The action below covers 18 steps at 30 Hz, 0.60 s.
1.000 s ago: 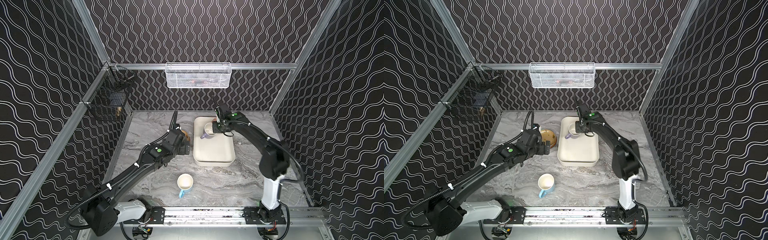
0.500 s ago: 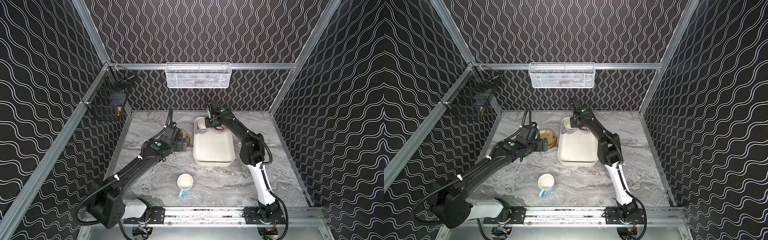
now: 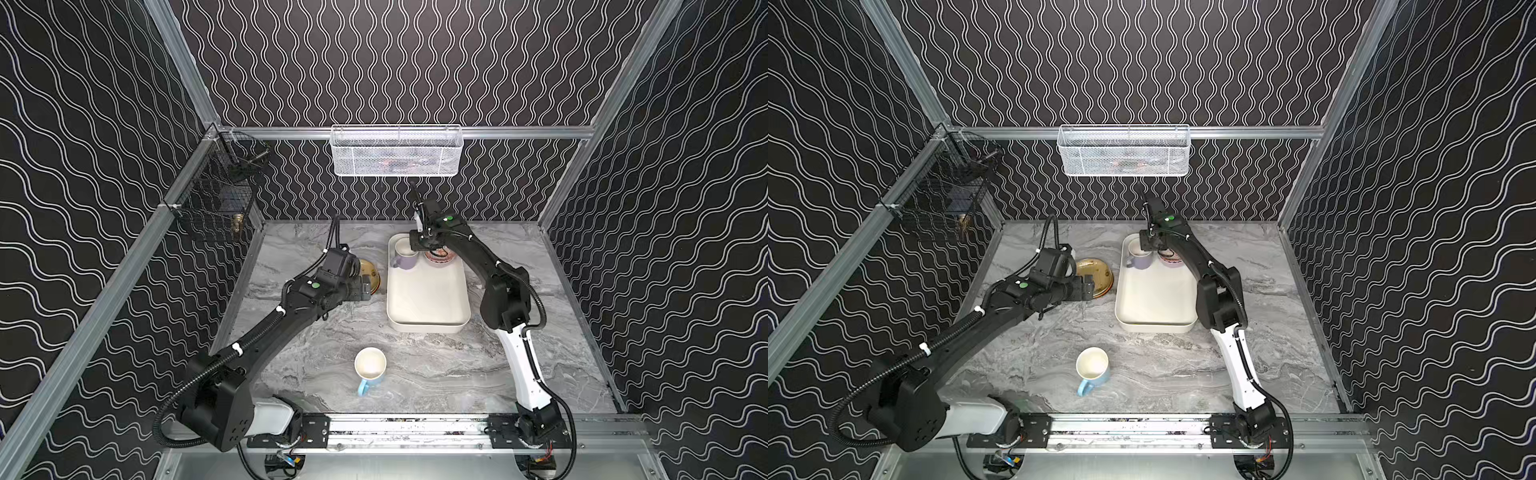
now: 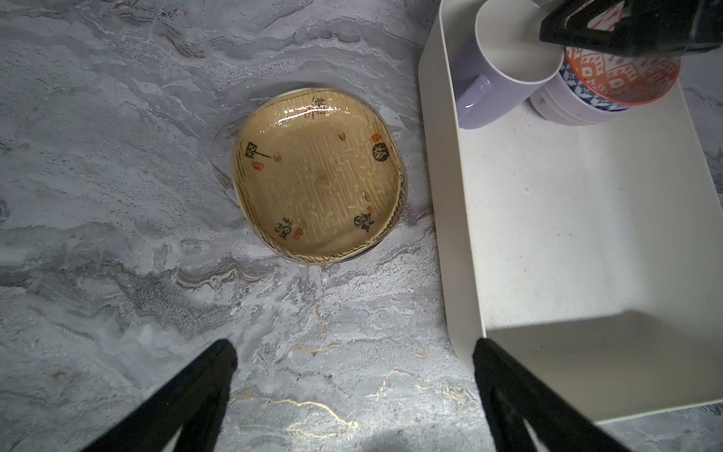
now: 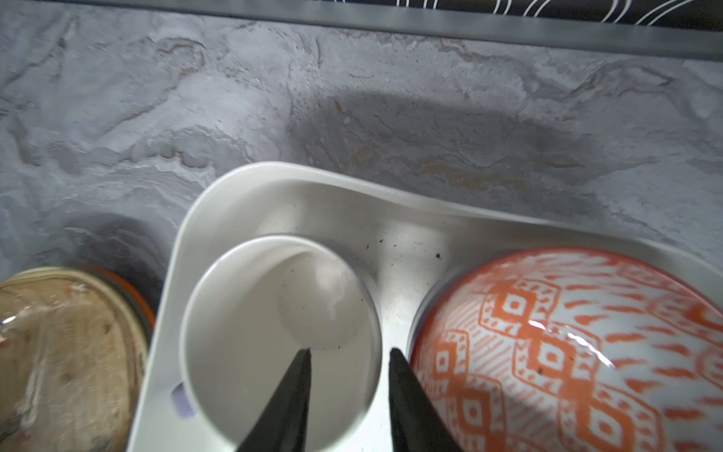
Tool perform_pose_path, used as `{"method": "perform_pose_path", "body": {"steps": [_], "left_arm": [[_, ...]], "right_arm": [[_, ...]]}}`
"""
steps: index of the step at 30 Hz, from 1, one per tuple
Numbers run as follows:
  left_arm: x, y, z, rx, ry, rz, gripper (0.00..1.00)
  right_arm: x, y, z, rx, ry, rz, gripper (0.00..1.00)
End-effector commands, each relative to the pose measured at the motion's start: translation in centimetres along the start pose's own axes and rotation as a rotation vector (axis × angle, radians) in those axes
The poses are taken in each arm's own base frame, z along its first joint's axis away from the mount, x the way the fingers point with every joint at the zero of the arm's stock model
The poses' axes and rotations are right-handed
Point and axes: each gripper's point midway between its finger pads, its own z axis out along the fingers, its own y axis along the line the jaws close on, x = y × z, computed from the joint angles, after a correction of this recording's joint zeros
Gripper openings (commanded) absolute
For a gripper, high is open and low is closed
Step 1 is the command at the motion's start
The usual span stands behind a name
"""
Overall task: Place the mixed dishes into the plastic bin
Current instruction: 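Lower the lavender mug beside the bowls and open the right gripper, then move the right gripper to the light blue mug and grasp its rim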
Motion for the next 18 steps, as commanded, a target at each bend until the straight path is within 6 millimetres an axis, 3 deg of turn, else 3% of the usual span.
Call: {"method": "perform_pose_path", "body": {"steps": [1,4,7,11,15,18], "left_arm": [[-0.2,-0.1,-0.5,0.016,-0.02,-0.003,0.99],[0.2,0.4,-1.6,0.01,-0.037,-0.019,0.99],[0.8,1.1,-2.8,-0.004,-0.053,-0.032,0.99],[1.9,1.9,-5.0,-0.004,-0.067,-0.055,0.99],[3.1,2.2,-7.3,0.036,-0.088,-0.078,0.99],[4.0,3.0,-9.1,0.026,-0.097,-0.059,0.99]], "right_arm": [[-2.2,1.2,-5.1,-0.056,-0.098,0.006,0.38],[-1.0,2.4,-8.5,-0.093,-0.104,-0.003,0.39],[1.7,4.3,-11.2,-0.123,-0.08,-0.035,0.39],[8.1,8.4,-13.9,-0.174,-0.005,-0.113,0.4],[15.7,11.2,-14.9,-0.223,0.096,-0.131,0.4],[19.6,12.7,-16.4,-0.266,0.107,-0.128,0.41]]}}
